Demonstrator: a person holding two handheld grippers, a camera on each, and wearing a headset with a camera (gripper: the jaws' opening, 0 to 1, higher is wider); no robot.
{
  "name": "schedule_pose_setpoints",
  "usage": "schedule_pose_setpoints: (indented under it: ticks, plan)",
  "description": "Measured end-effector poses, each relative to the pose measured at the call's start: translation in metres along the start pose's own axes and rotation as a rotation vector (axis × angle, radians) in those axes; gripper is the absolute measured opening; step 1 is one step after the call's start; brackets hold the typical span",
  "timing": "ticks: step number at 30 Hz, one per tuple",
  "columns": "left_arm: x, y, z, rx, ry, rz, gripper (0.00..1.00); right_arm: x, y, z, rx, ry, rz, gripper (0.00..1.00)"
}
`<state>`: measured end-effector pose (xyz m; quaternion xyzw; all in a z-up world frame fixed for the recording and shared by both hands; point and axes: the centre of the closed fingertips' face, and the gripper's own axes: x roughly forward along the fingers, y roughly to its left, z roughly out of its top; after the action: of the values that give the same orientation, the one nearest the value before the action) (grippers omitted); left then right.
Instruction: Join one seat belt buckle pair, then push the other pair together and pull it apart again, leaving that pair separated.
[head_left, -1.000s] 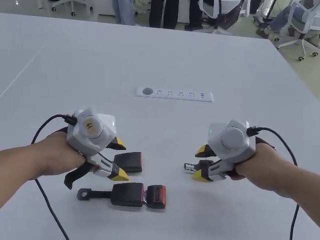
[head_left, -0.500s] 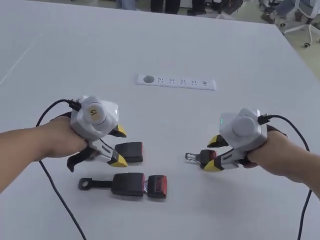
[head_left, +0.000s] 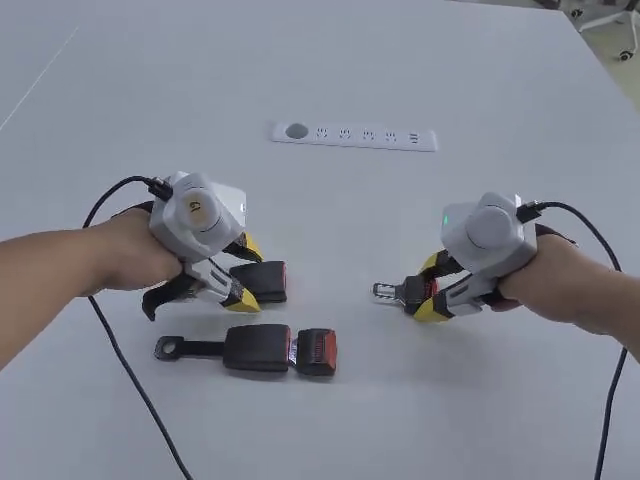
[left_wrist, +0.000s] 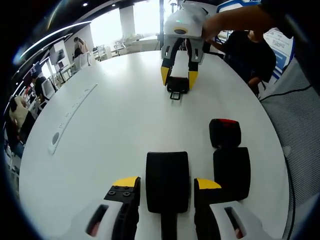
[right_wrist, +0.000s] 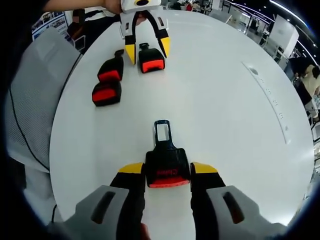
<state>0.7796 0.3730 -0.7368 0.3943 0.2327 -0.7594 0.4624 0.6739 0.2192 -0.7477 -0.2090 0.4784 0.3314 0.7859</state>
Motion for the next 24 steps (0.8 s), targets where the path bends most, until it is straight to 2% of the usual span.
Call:
schedule_pose_setpoints:
  ticks: [4,5,11,19,24]
  plan:
    - [0.0042,-0.0038,-0.0062,0.03,0.035,-0.03,0.38,0.0023,0.0005,-0.0037,-0.008,0.005,0.017,0.34]
    - [0.0035,-0.0033,-0.0047,0.029,0.023,-0.032,0.37,0.0022,0.0004,-0.004,-0.008,0.005,0.019,0.34]
    - [0.0035,-0.0015,-0.0046,0.034,0.019,-0.037,0.35,0.0037,-0.0005,-0.0048,-0.02,0.007,0.032,0.34]
    - [0.004,-0.0013,-0.0044,0.047,0.027,-0.042,0.35,0.0046,-0.0002,-0.0041,-0.058,0.012,0.049,0.33]
    - [0.0044,-0.001,-0.0045,0.048,0.031,-0.039,0.34,0.0047,-0.0005,-0.0033,-0.053,0.006,0.05,0.33]
